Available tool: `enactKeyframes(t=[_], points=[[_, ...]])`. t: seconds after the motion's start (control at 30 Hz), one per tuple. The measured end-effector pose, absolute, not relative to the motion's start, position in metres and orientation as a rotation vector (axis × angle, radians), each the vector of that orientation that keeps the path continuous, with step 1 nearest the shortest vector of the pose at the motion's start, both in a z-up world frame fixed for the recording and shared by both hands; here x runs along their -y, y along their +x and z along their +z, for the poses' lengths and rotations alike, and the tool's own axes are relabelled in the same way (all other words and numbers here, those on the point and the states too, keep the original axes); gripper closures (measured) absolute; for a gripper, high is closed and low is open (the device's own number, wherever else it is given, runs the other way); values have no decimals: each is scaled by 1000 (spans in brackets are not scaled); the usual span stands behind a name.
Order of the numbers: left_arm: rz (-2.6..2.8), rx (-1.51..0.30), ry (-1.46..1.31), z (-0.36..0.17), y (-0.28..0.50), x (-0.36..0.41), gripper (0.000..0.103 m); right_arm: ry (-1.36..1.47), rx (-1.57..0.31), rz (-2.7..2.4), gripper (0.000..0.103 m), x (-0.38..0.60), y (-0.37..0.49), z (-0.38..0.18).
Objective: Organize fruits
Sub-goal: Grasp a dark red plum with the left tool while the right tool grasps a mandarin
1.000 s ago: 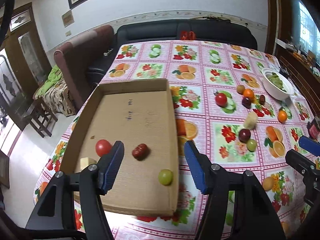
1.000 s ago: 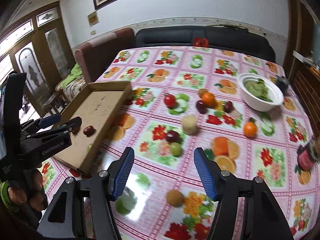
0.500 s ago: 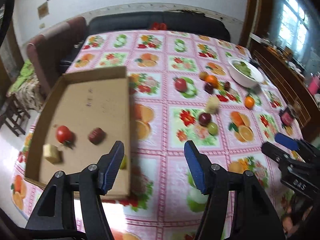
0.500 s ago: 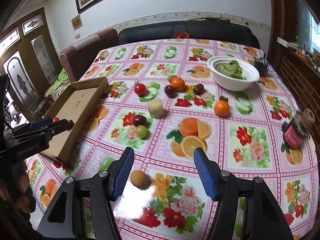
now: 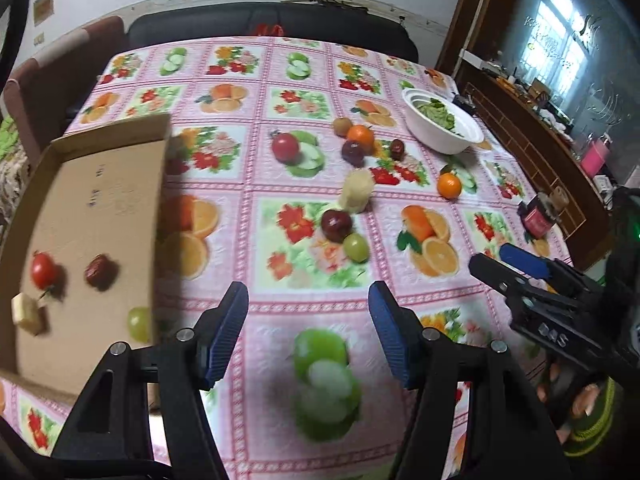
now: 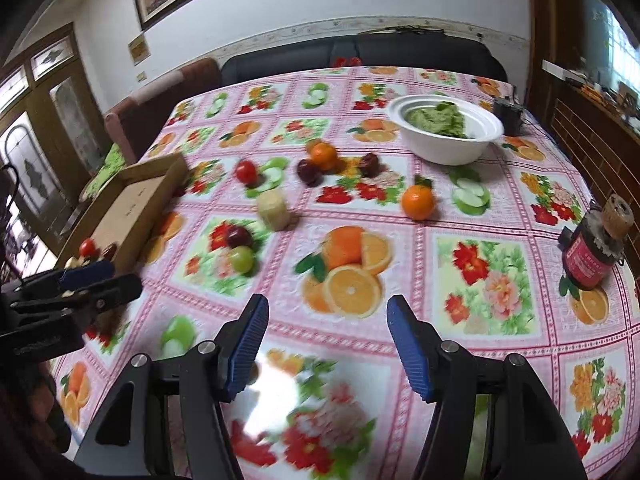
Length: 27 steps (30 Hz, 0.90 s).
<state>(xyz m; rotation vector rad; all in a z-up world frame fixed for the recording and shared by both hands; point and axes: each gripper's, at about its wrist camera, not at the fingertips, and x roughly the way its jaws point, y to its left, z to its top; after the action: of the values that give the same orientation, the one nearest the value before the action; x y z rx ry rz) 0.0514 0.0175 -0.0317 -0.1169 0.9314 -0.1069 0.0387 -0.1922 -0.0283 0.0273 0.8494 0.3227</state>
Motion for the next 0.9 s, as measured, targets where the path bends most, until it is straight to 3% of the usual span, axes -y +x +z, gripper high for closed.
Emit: enactKeyframes(t=[0.37,0.5,0.67,0.77,0.83,0.9], points=[[-181,-1013,-169,-67,109,14,42,46,-868,226,41,221,125,-45],[-176,-1032,-148,-78,123,22,44,36,-875,226,50,220,147,-50],[-158,-1012,-100,-82,128,26,52,16,-897,224,57,218,166,-60],[-131,-988,-85,-83,131,21,69,12,-915,221,67,218,174,-65],[-165,-984,-121,-82,131,13,80,7,-925,221,68,218,176,-68],[-193,-992,-152,-81,132,7,80,0,-921,219,68,218,176,-68]])
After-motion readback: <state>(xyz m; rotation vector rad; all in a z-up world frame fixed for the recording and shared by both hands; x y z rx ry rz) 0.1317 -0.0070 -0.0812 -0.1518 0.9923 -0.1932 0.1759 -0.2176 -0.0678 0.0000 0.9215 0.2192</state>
